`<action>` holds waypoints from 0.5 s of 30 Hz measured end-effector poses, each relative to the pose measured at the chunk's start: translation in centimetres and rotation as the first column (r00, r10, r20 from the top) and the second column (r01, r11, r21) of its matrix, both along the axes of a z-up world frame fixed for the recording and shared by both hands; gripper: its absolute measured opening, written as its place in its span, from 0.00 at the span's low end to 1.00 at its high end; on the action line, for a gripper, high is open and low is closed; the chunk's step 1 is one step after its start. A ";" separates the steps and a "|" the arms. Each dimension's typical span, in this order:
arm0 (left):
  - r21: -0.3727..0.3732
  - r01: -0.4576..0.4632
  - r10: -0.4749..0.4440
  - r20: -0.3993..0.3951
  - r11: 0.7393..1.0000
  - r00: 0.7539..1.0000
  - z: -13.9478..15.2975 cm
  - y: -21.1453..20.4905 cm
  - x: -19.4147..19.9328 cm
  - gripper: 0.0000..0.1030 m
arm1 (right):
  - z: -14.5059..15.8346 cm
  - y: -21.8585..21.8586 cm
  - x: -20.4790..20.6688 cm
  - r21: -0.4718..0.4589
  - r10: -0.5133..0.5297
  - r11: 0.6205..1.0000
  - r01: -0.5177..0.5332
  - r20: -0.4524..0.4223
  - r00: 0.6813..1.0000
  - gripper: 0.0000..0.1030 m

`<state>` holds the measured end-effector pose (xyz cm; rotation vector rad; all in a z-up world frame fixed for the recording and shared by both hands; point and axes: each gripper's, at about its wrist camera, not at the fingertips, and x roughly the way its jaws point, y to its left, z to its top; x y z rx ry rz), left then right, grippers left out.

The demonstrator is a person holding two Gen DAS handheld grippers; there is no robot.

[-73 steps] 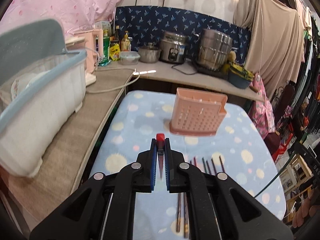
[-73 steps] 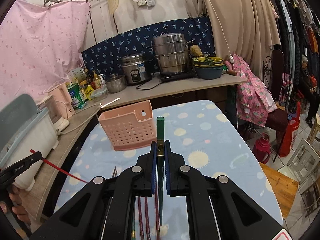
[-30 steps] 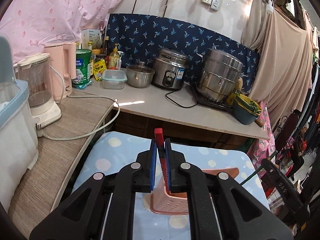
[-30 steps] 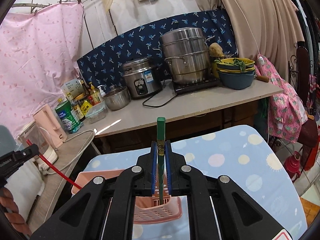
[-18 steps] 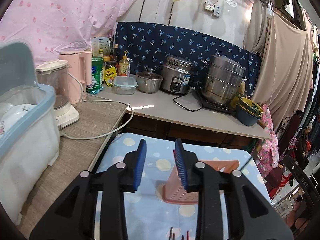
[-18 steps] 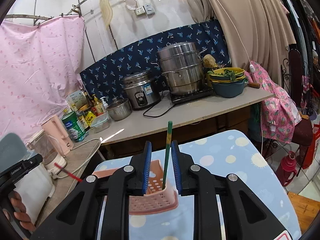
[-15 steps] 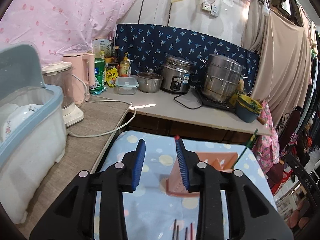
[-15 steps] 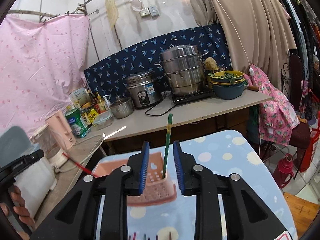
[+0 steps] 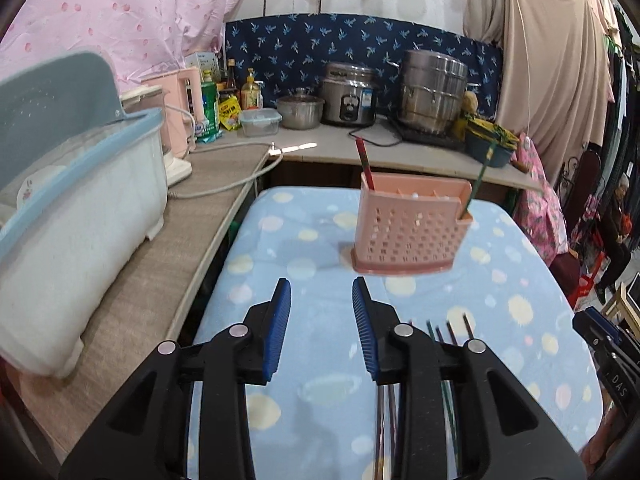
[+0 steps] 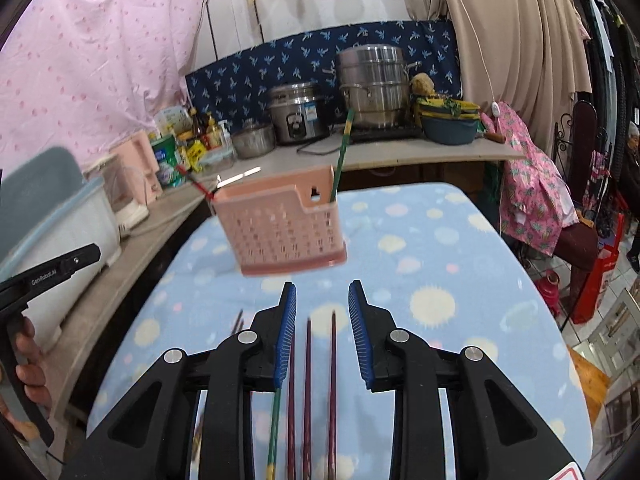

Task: Organize utensils
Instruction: 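Close the right tool on a dark red chopstick while the left tool returns to the row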

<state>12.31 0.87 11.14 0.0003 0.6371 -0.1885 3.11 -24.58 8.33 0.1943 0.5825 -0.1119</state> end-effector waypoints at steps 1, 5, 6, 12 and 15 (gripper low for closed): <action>0.003 0.001 -0.001 -0.007 1.000 1.000 -0.6 0.0 -0.6 0.30 | -0.6 0.3 -0.6 -0.007 -0.001 1.000 0.001 -0.013 1.000 0.26; 0.009 0.004 -0.004 -0.047 1.000 0.999 -3.0 0.1 -2.6 0.30 | -3.1 0.8 -2.5 -0.014 -0.015 1.000 0.014 -0.065 0.998 0.26; 0.010 0.008 -0.007 -0.055 1.000 0.998 -3.6 0.0 -3.0 0.30 | -3.8 0.9 -3.0 -0.010 -0.019 1.000 0.018 -0.077 0.997 0.26; 0.026 0.013 -0.011 -0.097 1.000 0.995 -6.3 -0.1 -5.0 0.30 | -6.8 1.2 -4.6 0.010 -0.026 1.000 0.028 -0.137 0.990 0.26; 0.033 0.020 -0.017 -0.109 0.999 0.994 -7.2 -0.3 -5.8 0.30 | -8.0 1.4 -5.1 0.020 -0.026 0.999 0.029 -0.155 0.988 0.26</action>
